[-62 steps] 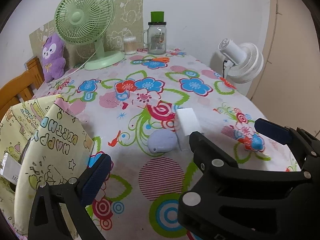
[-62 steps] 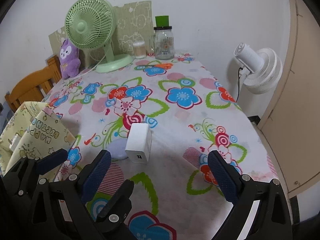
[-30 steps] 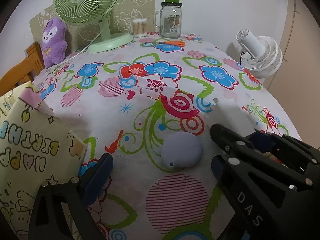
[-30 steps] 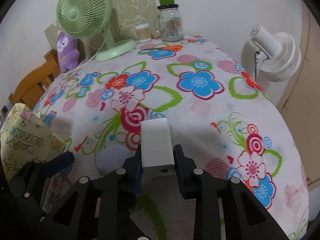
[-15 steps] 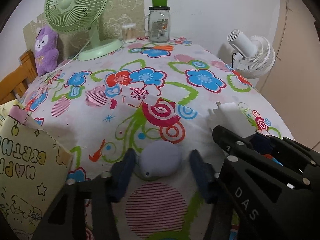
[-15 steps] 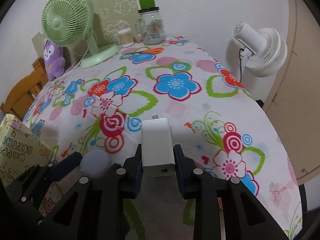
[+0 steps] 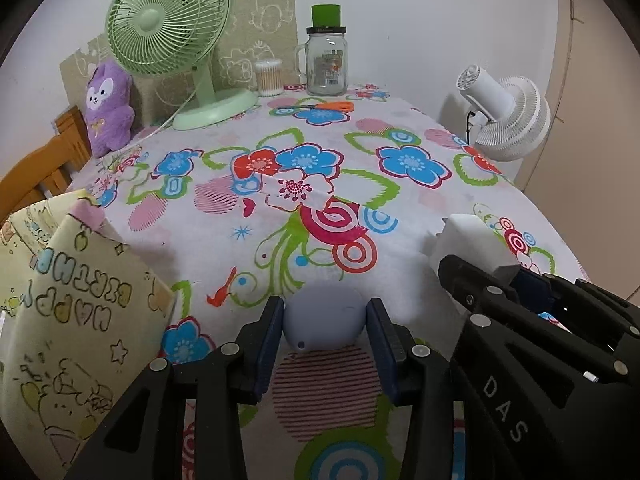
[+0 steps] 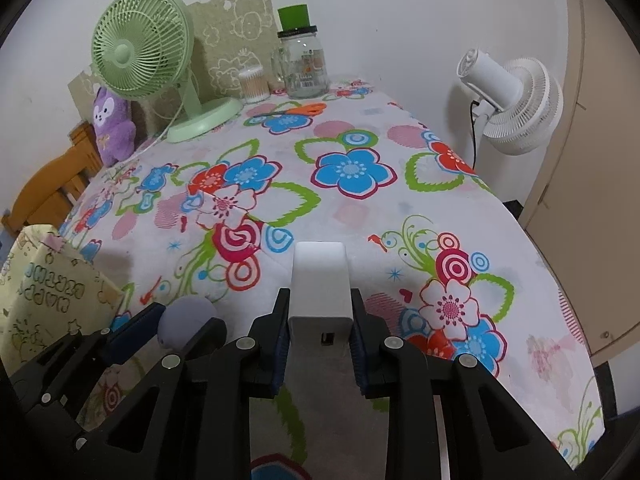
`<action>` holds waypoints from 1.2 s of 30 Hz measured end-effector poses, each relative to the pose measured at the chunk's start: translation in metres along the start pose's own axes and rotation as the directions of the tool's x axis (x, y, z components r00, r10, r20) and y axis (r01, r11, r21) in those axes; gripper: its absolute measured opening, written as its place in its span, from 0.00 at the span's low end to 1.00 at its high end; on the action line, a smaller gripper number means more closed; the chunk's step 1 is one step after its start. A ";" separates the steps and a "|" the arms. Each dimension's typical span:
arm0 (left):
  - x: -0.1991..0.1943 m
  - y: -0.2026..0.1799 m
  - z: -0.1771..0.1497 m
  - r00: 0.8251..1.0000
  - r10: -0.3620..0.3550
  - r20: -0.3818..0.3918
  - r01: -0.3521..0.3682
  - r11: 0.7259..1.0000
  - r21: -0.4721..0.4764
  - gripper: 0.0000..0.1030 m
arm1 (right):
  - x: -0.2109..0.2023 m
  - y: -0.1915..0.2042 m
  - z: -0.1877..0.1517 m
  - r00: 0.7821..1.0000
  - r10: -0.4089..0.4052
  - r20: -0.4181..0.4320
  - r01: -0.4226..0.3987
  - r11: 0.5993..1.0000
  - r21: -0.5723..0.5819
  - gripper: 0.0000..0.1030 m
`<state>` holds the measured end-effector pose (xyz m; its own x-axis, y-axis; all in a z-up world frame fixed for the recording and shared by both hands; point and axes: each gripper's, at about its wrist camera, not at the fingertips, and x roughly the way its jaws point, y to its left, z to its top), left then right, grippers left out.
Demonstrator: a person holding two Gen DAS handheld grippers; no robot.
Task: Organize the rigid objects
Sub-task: 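Grasp the grey round pouch with the left gripper while the right gripper grasps the white cube charger, then carry the grey pouch and white cube with both grippers over the yellow box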
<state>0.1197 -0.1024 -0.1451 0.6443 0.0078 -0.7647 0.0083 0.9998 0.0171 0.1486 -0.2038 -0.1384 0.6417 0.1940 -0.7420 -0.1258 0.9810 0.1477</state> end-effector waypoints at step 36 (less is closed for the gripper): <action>-0.066 0.013 -0.008 0.998 -0.019 0.064 0.020 1.000 -0.003 0.42 | -0.067 0.025 -0.008 0.996 -0.005 0.091 0.006 1.000 -0.009 0.28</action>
<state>0.0707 -0.0902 -0.0996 0.6914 -0.0127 -0.7224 0.0189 0.9998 0.0005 0.0962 -0.1920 -0.0903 0.7087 0.1883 -0.6799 -0.1287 0.9821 0.1379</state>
